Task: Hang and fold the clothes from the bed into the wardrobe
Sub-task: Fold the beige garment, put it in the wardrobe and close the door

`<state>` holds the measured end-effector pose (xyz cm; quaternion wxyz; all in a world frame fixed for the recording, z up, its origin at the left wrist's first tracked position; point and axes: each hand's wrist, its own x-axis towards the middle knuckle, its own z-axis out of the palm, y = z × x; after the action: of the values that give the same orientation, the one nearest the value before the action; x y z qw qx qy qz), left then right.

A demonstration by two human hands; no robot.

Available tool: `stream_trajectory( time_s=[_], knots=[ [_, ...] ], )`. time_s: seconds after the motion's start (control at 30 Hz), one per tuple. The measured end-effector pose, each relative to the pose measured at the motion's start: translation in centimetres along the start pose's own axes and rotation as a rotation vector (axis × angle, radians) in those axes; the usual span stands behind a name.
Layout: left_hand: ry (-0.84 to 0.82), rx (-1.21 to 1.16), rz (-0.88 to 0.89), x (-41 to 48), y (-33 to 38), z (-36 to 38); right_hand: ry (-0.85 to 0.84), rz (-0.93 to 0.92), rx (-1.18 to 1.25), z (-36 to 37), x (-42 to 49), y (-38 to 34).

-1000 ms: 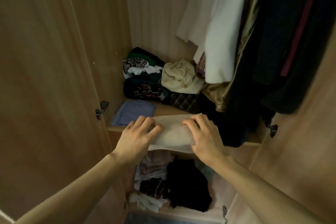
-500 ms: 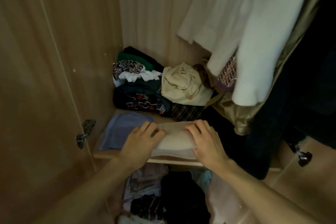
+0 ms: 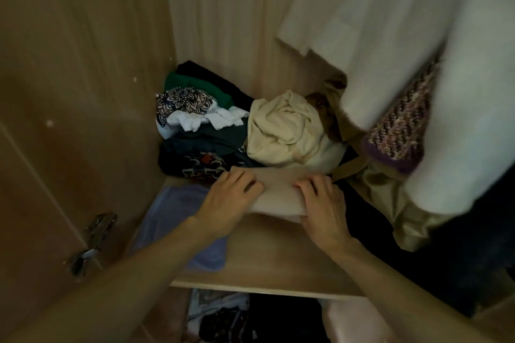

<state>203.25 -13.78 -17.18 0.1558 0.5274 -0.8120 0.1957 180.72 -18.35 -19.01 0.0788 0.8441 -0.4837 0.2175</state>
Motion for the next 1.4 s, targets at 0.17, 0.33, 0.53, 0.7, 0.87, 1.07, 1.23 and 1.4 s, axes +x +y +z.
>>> stream_trajectory(
  time_s=[0.17,0.33,0.53,0.7,0.87,1.07,1.23,1.4],
  knots=[
    [0.006,-0.037,0.069,-5.4,2.4,4.8,0.032,-0.007,0.051,3.7,-6.3,-0.6],
    [-0.223,-0.152,0.144,-11.4,4.0,7.9,-0.181,-0.112,0.112,4.8,-11.8,-1.2],
    [-0.251,-0.299,0.078,-12.3,4.0,7.0,-0.253,-0.13,0.214,3.8,-12.2,-0.5],
    [-0.144,-0.212,0.044,-11.7,5.2,6.7,-0.218,-0.149,0.187,4.4,-12.4,-0.3],
    [-0.116,-0.181,-0.087,-9.8,5.5,7.2,-0.256,-0.051,0.235,5.6,-10.2,0.3],
    [-0.261,-0.141,-0.276,-6.5,5.5,8.1,-0.379,-0.011,0.179,5.9,-6.7,0.7],
    [-0.273,-0.141,-0.257,-7.2,4.9,6.9,-0.413,-0.02,0.182,3.9,-6.8,0.4],
    [-0.209,-0.187,-0.271,-8.6,4.4,4.3,-0.327,-0.034,0.169,1.0,-8.6,-0.7]
  ],
)
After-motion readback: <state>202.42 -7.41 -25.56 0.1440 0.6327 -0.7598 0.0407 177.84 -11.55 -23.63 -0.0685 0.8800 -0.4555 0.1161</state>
